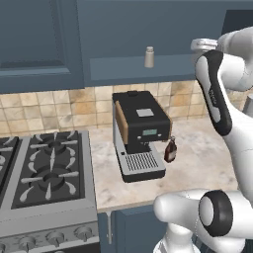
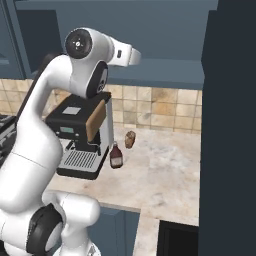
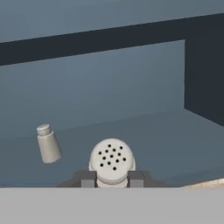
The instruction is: There are various items on the counter. Only move the condiments/shakers into the cabinet.
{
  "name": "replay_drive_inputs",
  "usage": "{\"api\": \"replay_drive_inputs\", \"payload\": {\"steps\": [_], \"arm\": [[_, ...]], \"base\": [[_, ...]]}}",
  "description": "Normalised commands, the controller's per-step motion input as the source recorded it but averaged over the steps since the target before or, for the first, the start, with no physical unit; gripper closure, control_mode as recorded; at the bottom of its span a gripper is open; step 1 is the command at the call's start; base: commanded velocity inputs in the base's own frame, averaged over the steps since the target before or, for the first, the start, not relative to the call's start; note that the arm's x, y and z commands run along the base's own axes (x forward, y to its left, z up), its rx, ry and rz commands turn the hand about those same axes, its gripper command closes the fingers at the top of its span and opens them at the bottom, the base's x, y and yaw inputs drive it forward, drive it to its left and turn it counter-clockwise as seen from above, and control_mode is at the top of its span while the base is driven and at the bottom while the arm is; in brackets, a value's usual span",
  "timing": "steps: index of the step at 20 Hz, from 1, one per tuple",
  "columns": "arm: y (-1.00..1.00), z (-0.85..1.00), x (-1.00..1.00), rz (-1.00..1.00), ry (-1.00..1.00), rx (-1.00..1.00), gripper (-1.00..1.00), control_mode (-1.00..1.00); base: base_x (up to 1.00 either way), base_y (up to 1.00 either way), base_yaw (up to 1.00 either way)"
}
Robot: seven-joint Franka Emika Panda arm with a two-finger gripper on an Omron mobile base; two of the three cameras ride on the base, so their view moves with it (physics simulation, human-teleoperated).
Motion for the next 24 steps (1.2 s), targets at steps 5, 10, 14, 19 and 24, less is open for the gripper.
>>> {"api": "replay_drive_inputs", "payload": {"steps": [5, 10, 14, 19, 24], "arm": [[0.01, 0.0, 0.58, -0.01, 0.05, 0.0, 1.0, -1.0], [0.0, 0.0, 0.31, 0.0, 0.04, 0.0, 1.0, -1.0], [0.0, -0.11, 0.32, 0.0, 0.07, 0.0, 1.0, -1.0], [0.0, -0.05, 0.26, 0.0, 0.08, 0.0, 1.0, -1.0], [0.0, 0.0, -0.16, 0.0, -0.01, 0.0, 1.0, -1.0]], "base": [[0.0, 0.0, 0.0], [0.0, 0.0, 0.0], [0.0, 0.0, 0.0], [0.0, 0.0, 0.0], [0.0, 0.0, 0.0]]}}
